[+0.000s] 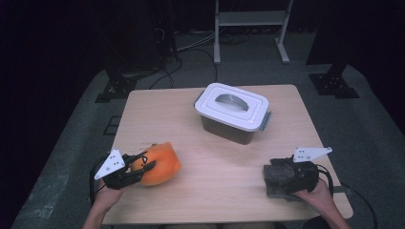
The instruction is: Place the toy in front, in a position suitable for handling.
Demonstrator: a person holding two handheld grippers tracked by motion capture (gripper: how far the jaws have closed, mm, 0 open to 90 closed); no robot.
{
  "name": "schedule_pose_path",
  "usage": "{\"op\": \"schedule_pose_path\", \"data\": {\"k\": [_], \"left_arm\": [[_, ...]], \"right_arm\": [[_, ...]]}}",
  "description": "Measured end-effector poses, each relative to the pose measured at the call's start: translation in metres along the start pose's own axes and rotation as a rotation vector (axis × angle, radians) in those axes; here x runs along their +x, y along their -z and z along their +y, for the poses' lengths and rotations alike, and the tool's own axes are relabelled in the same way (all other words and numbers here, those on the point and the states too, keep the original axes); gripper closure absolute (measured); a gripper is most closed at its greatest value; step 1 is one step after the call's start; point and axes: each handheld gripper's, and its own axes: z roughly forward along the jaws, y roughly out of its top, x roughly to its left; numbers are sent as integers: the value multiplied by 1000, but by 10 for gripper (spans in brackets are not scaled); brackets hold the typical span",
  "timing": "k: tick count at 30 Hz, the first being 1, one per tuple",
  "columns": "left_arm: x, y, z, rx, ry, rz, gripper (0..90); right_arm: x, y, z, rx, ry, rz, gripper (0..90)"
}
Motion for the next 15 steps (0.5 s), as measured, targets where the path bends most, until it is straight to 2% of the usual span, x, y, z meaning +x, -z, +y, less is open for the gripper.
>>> {"op": "schedule_pose_path", "data": {"k": [1,6,7,9,15], "left_arm": [[-3,-7,4,-8,-5,-18,569],[-9,-22,13,-26,-16,-45,570],[-12,-30,18,-33,-23,-60,570],[-14,-34,20,-35,-27,-69,569],[-28,-63,34,-44,-55,-129,569]], "right_arm": [[0,0,0,-1,-1,0,150],[0,2,0,-6,0,0,150],[0,2,0,-11,-1,0,150],[0,3,0,-12,-1,-2,150],[-1,6,-1,-21,2,-4,150]]}}
